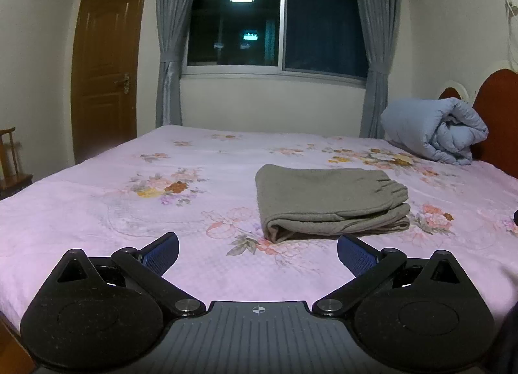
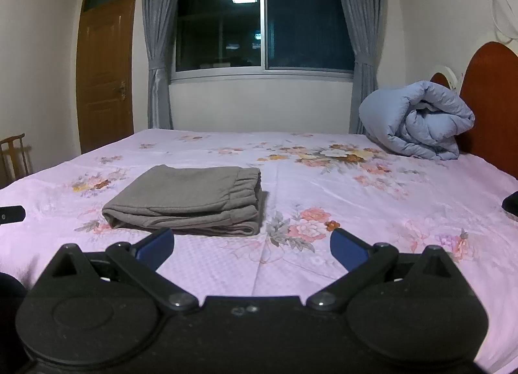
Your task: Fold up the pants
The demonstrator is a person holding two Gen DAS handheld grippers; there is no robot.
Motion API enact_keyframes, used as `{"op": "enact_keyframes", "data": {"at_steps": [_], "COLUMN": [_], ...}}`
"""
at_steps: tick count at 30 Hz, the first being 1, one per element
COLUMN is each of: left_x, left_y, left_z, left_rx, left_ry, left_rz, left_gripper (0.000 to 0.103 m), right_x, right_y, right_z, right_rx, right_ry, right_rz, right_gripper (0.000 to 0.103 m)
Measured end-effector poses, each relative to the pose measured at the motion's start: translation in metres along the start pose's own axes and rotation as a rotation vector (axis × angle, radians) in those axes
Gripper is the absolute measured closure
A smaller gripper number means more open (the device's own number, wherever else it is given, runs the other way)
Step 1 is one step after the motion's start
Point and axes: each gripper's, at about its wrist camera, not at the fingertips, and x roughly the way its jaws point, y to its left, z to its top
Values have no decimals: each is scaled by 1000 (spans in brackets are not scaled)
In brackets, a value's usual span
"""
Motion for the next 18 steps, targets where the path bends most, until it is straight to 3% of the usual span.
{"op": "enact_keyframes", "data": {"at_steps": [18], "left_x": [1], "left_y": [-1], "left_z": [-1], "left_rx": [5], "left_ry": [1], "left_rz": [-2], "left_gripper": [0], "right_x": [-1], "right_y": [-1], "right_z": [0], "right_rx": [2], "right_ry": [5], "right_rz": [0], "right_gripper": [6]}}
